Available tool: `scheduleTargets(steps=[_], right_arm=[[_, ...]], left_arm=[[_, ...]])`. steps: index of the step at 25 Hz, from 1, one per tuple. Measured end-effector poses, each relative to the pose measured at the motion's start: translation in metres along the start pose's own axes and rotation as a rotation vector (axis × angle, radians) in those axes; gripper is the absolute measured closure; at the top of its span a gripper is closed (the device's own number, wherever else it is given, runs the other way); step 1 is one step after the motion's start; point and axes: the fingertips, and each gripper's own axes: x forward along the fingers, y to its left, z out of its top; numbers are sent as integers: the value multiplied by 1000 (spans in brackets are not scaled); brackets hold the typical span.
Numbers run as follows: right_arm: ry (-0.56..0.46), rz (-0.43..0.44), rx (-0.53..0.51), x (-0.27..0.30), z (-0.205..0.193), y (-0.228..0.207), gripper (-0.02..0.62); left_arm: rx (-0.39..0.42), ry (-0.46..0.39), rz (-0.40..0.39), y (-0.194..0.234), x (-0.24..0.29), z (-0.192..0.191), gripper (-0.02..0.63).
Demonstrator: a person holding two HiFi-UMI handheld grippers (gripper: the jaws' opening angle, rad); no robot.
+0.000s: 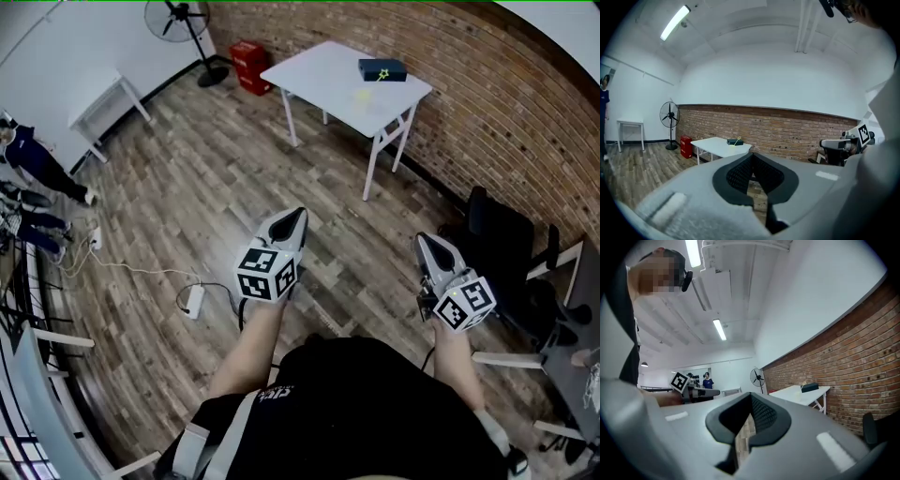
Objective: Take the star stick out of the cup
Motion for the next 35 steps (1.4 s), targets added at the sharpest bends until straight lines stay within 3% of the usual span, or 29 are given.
scheduleTargets(steps=[4,8,11,17,28,35], right_arm=[[-22,-26,37,-29,9,-24,595],[-11,-39,61,-57,8,-41,595],[16,-34,98,-69,-4,-43,595],[78,26,157,-68,-28,-43,595],[105,30,208,9,-39,-71,595],[132,61,176,120,-30,-97,595]], left_arm=[[43,-86,-73,-39,12,22,599],[160,-54,-180,-93,26,26,598],[143,-56,-216,-114,26,24,598],[121,11,-197,-119,42,0,598],[73,47,-205,-48,100,-8,598],[66,34,-201,42,162,18,598]])
